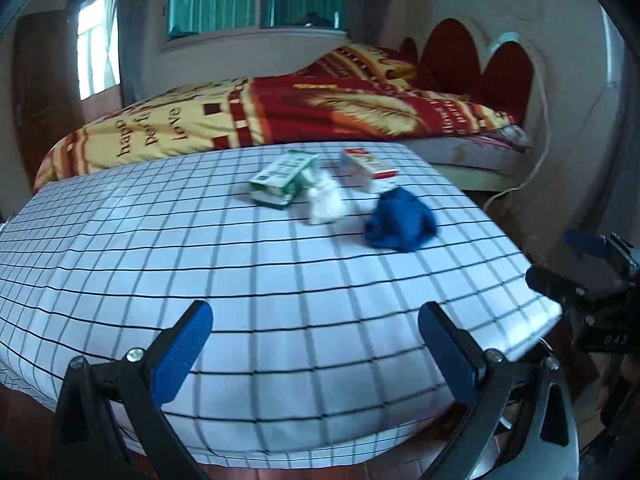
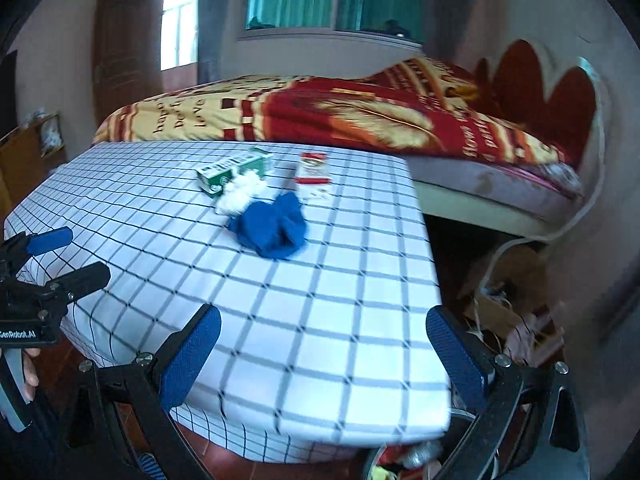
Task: Collect trash
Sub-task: 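Move both open tools back toward the table, then grasp the white tissue with the left tool while the right tool grasps the blue knit cloth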
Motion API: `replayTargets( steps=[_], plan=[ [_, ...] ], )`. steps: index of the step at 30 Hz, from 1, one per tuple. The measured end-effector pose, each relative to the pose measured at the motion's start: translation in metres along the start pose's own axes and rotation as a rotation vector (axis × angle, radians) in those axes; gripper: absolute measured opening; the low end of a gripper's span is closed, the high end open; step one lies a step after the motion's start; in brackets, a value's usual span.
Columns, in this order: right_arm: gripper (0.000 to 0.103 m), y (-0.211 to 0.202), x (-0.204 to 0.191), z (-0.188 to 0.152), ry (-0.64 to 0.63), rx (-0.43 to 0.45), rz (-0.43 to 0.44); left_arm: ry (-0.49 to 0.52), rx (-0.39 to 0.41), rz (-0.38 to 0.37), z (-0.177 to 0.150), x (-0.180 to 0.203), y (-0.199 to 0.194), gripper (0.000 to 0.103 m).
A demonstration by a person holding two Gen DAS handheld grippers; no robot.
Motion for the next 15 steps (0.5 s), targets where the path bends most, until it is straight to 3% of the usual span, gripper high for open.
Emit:
replayTargets(
  steps=[6,15],
  plan=[
    [0.103,0.047,-0.034,0.032,-0.022,-0.028,0.05,-0.05,-0.071,0.007,0.003,-0.03,0.028,0.103],
    [0.103,0.113,-0.066,0.048,-0.01,-0.108,0.087,-0.054,-0.084,-0.007,0.014,-0.039,0.062,0.102]
  ],
)
Point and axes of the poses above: each gripper's, at about its wrist camera, not at the fingertips, and y roughly the way its jaws point, x to its right, z to its top, the point moved 7 cm from there along y, roughly the way its jaws point, and after that the axes turned 14 degrees about -z, right-handed, at the moved point
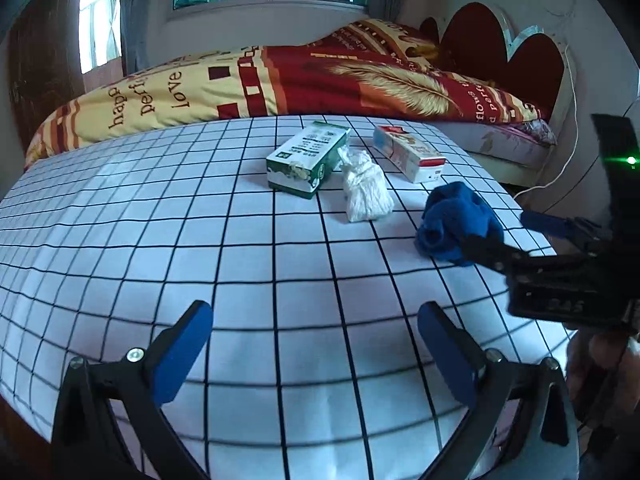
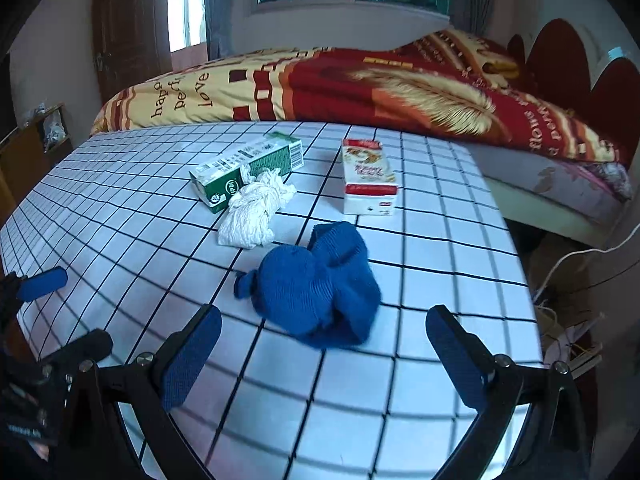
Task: Collect trash
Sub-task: 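Grasp the white tissue with the left tool while the right tool grasps the blue knit cloth, then carry the white tissue and blue knit cloth toward the black bucket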
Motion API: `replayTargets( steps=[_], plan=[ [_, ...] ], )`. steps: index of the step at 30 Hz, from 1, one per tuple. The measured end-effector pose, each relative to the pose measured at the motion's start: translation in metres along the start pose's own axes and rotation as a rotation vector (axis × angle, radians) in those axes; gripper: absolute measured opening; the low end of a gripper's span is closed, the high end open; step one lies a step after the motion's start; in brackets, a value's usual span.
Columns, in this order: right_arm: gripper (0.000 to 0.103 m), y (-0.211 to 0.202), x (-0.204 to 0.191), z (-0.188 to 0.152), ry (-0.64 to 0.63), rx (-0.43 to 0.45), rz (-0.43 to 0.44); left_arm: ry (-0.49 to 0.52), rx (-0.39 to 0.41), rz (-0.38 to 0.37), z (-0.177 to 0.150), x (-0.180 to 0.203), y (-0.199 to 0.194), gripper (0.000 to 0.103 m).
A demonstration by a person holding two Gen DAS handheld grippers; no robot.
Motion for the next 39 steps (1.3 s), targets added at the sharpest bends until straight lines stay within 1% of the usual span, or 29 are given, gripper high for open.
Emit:
replayTargets(
  steps=[1,2,3,5,7,8,9,10,12,15,18,20,21,24,26,27,28,31,35,39],
  plan=[
    [0.103,0.006,-0.001,0.002,0.0,-0.004,0.002,0.003,-0.001,0.0,0.003,-0.001,0.003,0.102],
    [0.099,0.011,0.0,0.004,0.0,-0.008,0.002,0.007,-0.003,0.002,0.005,-0.001,0.008,0.102],
    [0.084,0.016,0.0,0.005,-0.001,-0.015,0.01,0.01,-0.005,-0.003,0.007,0.0,0.011,0.102],
    [0.066,0.025,0.0,0.007,0.002,-0.036,0.045,0.018,-0.007,-0.013,0.012,0.003,0.019,0.099],
    [0.063,0.027,0.004,0.007,0.004,-0.037,0.073,0.026,-0.01,-0.02,0.017,0.007,0.028,0.097],
    [0.047,0.027,0.005,0.008,-0.005,-0.033,0.084,0.028,-0.014,-0.027,0.02,0.01,0.033,0.096],
    [0.038,0.027,0.007,0.009,-0.009,-0.028,0.09,0.031,-0.017,-0.037,0.024,0.013,0.038,0.093],
    [0.037,0.027,0.012,0.011,-0.012,-0.019,0.069,0.033,-0.022,-0.045,0.028,0.016,0.043,0.09],
    [0.036,0.028,0.027,0.014,-0.006,-0.001,0.022,0.036,-0.025,-0.054,0.034,0.02,0.052,0.087],
    [0.036,0.035,0.06,0.02,0.07,0.006,-0.022,0.038,-0.036,-0.071,0.046,0.026,0.069,0.081],
    [0.036,0.044,0.082,0.025,0.125,-0.005,-0.036,0.037,-0.047,-0.069,0.053,0.027,0.083,0.074],
    [0.036,0.046,0.092,0.028,0.145,0.001,-0.038,0.042,-0.054,-0.067,0.058,0.027,0.091,0.073],
    [0.036,0.046,0.096,0.029,0.151,0.006,-0.04,0.045,-0.06,-0.066,0.06,0.027,0.095,0.071],
    [0.036,0.048,0.101,0.029,0.146,0.002,-0.039,0.036,-0.093,-0.069,0.063,0.024,0.109,0.063],
    [0.036,0.052,0.101,0.028,0.144,-0.003,-0.036,0.028,-0.114,-0.07,0.064,0.023,0.115,0.053],
    [0.036,0.053,0.101,0.028,0.145,-0.004,-0.032,0.025,-0.121,-0.072,0.064,0.023,0.117,0.041],
    [0.036,0.053,0.1,0.027,0.145,-0.004,-0.029,0.025,-0.118,-0.067,0.064,0.022,0.116,0.035],
    [0.035,0.05,0.095,0.025,0.129,0.001,-0.018,0.028,-0.1,-0.094,0.062,0.024,0.109,0.032],
    [0.034,0.04,0.092,0.023,0.104,0.021,-0.024,0.046,-0.064,-0.108,0.055,0.031,0.088,0.032],
    [0.034,0.024,0.092,0.018,0.098,0.035,-0.024,0.062,-0.049,-0.12,0.043,0.04,0.066,0.032]
  ],
)
Point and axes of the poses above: each gripper's, at about its wrist camera, not at the fingertips, and y roughly the way its jaws point, x to its right, z to its top, the point moved 7 cm from there along y, roughly the way its jaws point, and after that the axes turned 14 degrees about -z, right-handed, at the moved point
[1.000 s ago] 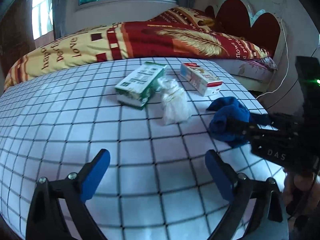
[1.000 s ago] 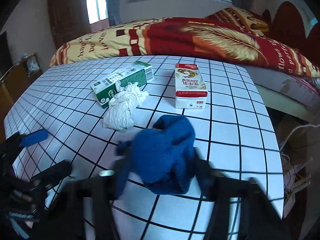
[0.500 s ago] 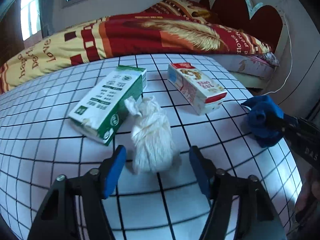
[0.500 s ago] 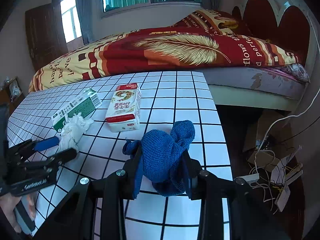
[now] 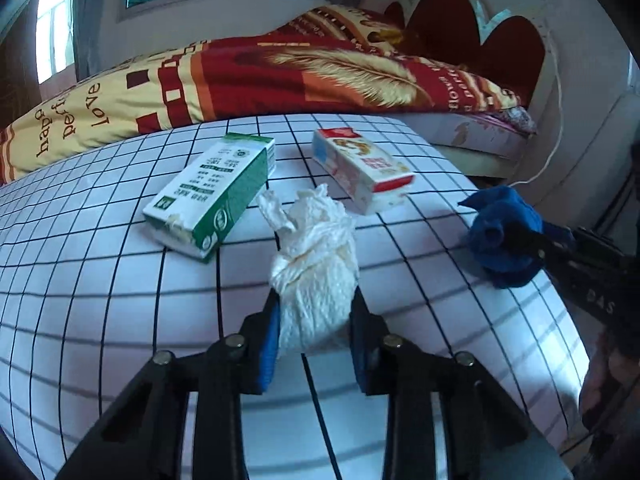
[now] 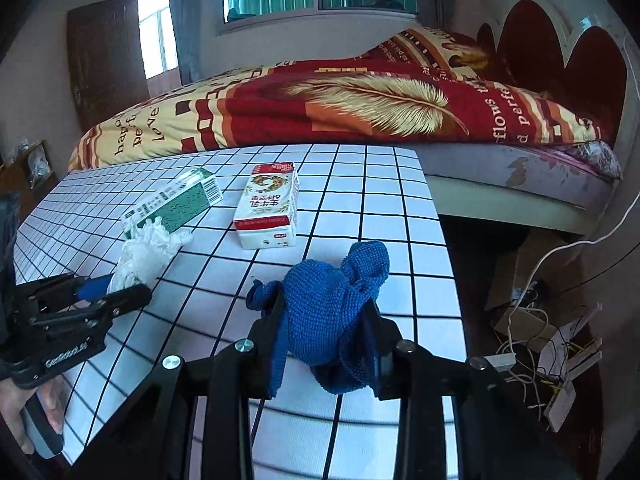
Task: Collect trash
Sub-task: 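Carry the white tissue and blue knit cloth toward the black bucket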
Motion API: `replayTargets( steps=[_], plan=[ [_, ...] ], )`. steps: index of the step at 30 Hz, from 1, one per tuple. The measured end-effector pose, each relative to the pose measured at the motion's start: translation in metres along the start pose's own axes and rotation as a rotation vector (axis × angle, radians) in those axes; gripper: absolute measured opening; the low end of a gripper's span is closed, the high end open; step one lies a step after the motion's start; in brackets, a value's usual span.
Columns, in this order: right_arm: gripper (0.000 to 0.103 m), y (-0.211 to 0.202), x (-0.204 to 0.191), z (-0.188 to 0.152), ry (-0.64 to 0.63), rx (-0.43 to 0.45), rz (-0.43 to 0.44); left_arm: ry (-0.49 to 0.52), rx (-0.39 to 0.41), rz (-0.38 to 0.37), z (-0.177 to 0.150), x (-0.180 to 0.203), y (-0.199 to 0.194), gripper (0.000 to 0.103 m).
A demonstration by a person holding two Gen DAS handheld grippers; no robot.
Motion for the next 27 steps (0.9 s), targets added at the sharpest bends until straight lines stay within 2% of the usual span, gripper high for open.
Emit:
replayTargets(
  steps=[12,27],
  plan=[
    [0.034,-0.075,0.008,-0.032,-0.008,0.056,-0.018,0.059,0.047,-0.014,-0.027,0.051,-0.056,0.032],
    [0.034,-0.142,0.02,-0.053,0.007,0.109,-0.031,0.092,0.074,-0.044,-0.044,0.088,-0.092,0.032]
  ],
)
Point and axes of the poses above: each gripper's, at about its wrist camera, not at the fingertips, and y roughly the way its jaws point, x to its right, z to its top, the point moved 7 cm from there along y, roughly the way its jaws point, and after that the axes turned 14 degrees about -z, right-handed, at the moved point
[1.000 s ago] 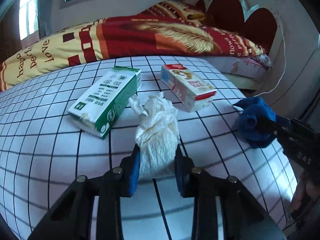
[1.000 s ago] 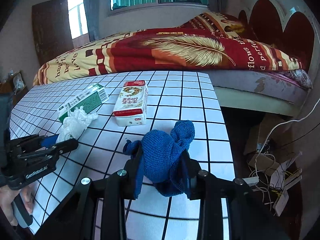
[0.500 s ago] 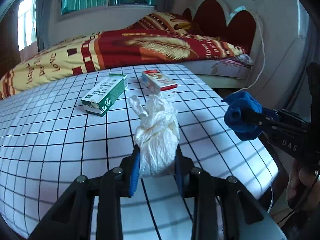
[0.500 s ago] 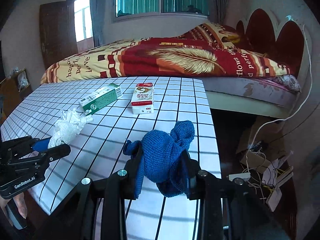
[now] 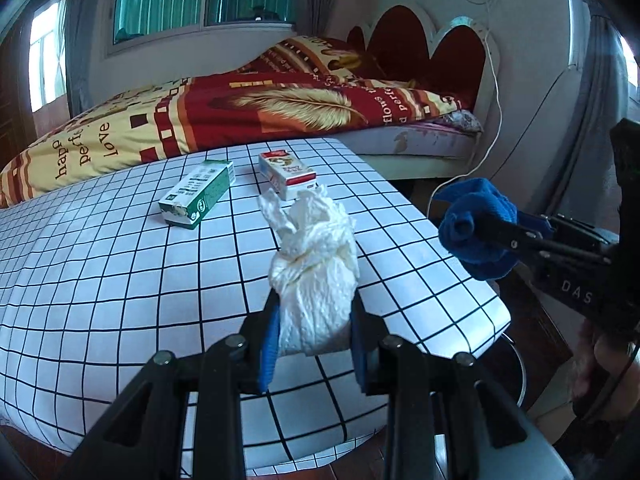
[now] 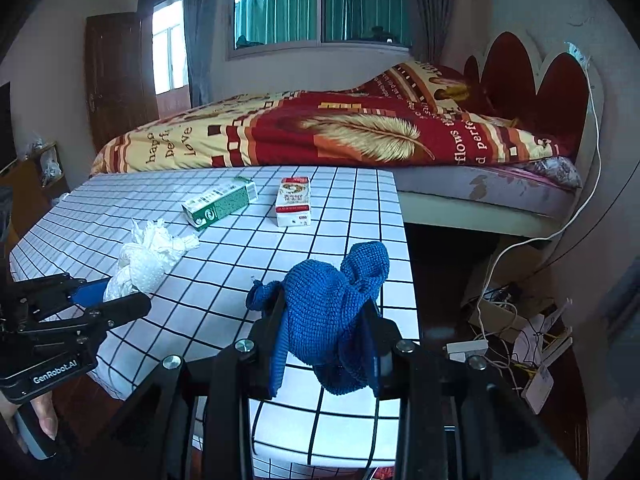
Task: Collect trash
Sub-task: 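Carry the white tissue and blue knit cloth toward the black bucket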
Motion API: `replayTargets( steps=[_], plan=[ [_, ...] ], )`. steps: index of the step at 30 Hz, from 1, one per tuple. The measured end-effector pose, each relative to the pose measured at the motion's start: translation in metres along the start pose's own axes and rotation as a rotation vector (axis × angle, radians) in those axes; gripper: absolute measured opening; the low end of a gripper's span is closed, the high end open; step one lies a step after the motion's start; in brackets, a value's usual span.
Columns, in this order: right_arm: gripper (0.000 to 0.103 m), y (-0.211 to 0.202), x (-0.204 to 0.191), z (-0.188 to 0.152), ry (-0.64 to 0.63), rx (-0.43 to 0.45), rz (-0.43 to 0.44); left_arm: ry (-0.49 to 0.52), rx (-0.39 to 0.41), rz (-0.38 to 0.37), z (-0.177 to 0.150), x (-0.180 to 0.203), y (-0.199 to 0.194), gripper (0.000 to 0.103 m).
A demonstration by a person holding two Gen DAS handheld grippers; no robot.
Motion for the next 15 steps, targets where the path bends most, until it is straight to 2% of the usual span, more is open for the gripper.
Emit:
replayTargets(
  steps=[15],
  plan=[
    [0.034,-0.055,0.016,-0.009,0.022,0.062,-0.018,0.032,0.03,-0.028,-0.013,0.028,-0.026,0.032]
  ],
)
Point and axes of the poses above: each gripper's, at about its wrist camera, not at the fingertips, and y roughly the way its jaws point, x to its right, z to its top, the point moved 7 cm from there along y, roughly the way its jaws point, and after that the axes turned 14 degrees about -z, right-handed, at the moved point
